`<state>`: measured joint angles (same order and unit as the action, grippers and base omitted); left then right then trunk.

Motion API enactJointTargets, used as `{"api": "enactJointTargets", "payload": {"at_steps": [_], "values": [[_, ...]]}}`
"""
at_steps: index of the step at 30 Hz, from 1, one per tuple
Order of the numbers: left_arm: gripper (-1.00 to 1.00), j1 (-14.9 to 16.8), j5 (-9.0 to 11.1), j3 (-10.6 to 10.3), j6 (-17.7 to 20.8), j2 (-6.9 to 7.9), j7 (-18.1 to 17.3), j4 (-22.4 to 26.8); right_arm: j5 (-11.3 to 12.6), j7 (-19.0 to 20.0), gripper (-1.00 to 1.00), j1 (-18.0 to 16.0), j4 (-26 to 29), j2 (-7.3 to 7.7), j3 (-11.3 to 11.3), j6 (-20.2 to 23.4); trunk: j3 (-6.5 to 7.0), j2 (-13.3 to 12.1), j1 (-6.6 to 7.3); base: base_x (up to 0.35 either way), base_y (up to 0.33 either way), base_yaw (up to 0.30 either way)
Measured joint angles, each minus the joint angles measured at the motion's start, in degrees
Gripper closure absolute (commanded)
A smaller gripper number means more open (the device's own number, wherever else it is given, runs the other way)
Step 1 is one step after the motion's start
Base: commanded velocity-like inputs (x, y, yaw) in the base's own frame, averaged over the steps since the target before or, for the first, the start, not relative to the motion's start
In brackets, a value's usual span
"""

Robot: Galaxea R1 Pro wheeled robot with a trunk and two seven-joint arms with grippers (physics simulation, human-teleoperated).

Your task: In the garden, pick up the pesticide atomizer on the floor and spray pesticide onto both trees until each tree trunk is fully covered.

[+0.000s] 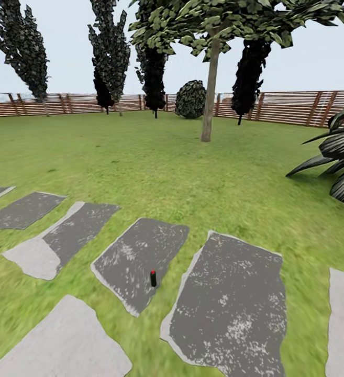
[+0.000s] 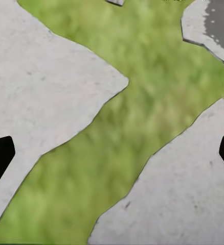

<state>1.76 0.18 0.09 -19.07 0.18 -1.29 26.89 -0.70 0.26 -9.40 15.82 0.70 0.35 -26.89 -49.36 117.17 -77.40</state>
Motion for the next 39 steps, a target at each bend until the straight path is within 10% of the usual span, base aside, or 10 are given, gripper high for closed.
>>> {"api": "enactJointTargets", "payload": {"at_steps": [39], "values": [[-1.0,0.0,0.0,0.0,0.0,0.0,0.0,0.0,0.0,0.0,-1.0,0.0,0.0,0.0,0.0,0.0,0.0,0.0,0.0,0.074,-0.27,0.105]]}}
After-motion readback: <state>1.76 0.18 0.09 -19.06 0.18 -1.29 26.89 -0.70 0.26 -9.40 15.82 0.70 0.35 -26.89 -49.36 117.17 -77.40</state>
